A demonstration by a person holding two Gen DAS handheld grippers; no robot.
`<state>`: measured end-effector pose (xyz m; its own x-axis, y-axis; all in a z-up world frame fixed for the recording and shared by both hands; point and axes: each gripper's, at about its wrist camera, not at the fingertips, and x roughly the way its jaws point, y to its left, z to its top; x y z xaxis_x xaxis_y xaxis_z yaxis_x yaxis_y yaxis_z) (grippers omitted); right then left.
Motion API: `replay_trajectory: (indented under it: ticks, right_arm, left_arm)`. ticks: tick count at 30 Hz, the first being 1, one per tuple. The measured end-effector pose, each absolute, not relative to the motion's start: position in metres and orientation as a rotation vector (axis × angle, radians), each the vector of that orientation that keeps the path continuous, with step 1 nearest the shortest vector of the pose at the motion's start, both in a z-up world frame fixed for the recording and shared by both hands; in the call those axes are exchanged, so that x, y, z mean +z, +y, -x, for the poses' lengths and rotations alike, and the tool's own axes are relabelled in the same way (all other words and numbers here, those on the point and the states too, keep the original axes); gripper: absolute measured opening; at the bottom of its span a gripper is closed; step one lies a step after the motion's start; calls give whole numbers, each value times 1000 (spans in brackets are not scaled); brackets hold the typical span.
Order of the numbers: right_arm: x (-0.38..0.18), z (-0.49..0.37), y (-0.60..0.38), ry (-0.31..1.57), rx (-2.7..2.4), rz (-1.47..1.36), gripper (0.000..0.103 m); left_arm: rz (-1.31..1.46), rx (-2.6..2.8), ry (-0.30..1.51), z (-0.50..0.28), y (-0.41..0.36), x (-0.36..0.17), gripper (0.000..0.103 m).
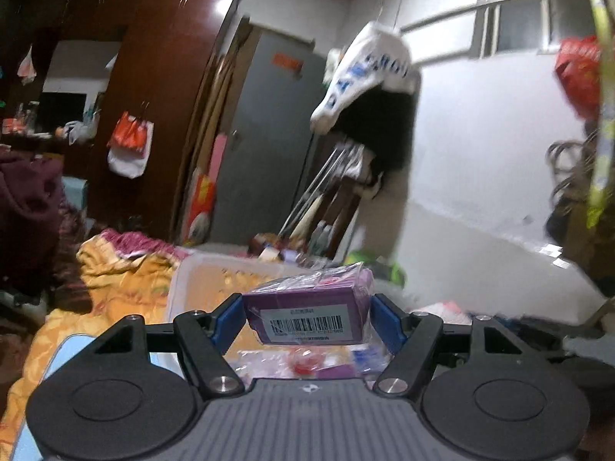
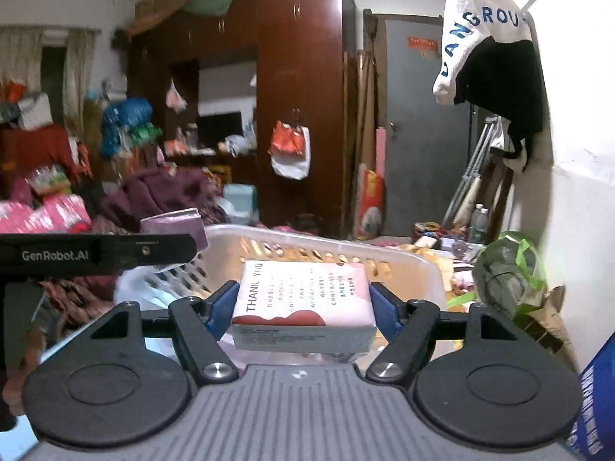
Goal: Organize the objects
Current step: 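Grasp the purple barcode box with the left tool while the right tool grasps the white THANK YOU box, then grasp the red-white packet with the left tool while the right tool grasps the KENT pack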
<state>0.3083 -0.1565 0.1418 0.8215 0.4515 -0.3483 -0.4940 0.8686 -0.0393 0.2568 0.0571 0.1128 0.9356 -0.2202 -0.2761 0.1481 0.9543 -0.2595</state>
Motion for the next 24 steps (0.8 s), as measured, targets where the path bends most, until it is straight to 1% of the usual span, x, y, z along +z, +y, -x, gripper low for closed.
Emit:
replay_trajectory:
  ticks: [1,2,3,4,5,9,11,13,15,18,20,23,24]
  right_arm:
    - [140,-310,-154,332,496,144,85]
    - [139,-308,-153,315,490,147,90]
    - [140,-304,-155,292,488,140,99]
    - [142,-297,-158,261,490,122,103]
    - [143,-288,-164,231,501,106,103]
    - [139,-256,-190,204,512,48,103]
    - [126,-247,-206,205,529,23,103]
    - [101,-243,-221,272,519,20,103]
    - [82,-256,-230,377,495,7,103]
    - [61,-282,-235,498,486,-19,90]
    - [60,-291,-241,517,518,-72,90]
    - [63,-295,-241,521,502,-71,90]
    - [64,-295,-245,524,505,-91,89]
  left_arm:
    - [226,-181,320,-261,56,110,75]
    - [212,-170,335,-265,55,107,79]
    - [207,-157,349,-269,55,105,82]
    - [206,-143,358,-270,55,104,88]
    - [201,-138,353,-268,55,104,91]
    - [212,-149,278,-228,65,103,94]
    - [212,-178,255,-205,72,98,98]
    - [201,-192,273,-186,78,84,99]
    - [169,-208,334,-178,80,64,99]
    - [151,-218,403,-181,78,40,99]
    - [145,-229,412,-183,74,30,99]
    - [130,-252,441,-188,62,21,99]
    - [118,-256,451,-190,57,19,99]
